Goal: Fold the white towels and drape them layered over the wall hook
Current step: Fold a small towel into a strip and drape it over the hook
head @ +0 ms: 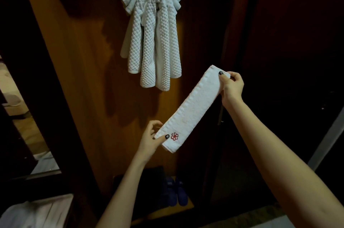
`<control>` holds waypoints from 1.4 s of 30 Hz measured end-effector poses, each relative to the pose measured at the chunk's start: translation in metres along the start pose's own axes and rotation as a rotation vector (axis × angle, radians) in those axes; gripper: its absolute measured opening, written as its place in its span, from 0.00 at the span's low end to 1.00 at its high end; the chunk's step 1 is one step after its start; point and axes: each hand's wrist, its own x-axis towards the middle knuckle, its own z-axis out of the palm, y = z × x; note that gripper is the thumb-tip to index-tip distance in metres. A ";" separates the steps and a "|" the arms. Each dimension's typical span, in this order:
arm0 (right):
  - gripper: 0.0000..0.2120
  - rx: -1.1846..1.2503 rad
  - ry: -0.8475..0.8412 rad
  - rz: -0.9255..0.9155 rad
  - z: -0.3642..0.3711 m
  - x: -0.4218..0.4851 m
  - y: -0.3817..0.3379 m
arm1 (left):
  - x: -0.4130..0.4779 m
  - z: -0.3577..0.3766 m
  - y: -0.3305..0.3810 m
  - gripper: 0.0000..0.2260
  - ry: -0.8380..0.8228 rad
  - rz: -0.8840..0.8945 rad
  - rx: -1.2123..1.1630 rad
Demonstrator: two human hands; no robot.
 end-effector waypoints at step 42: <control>0.07 0.032 -0.078 -0.015 0.000 0.002 0.013 | -0.006 0.011 -0.023 0.05 -0.256 -0.136 0.035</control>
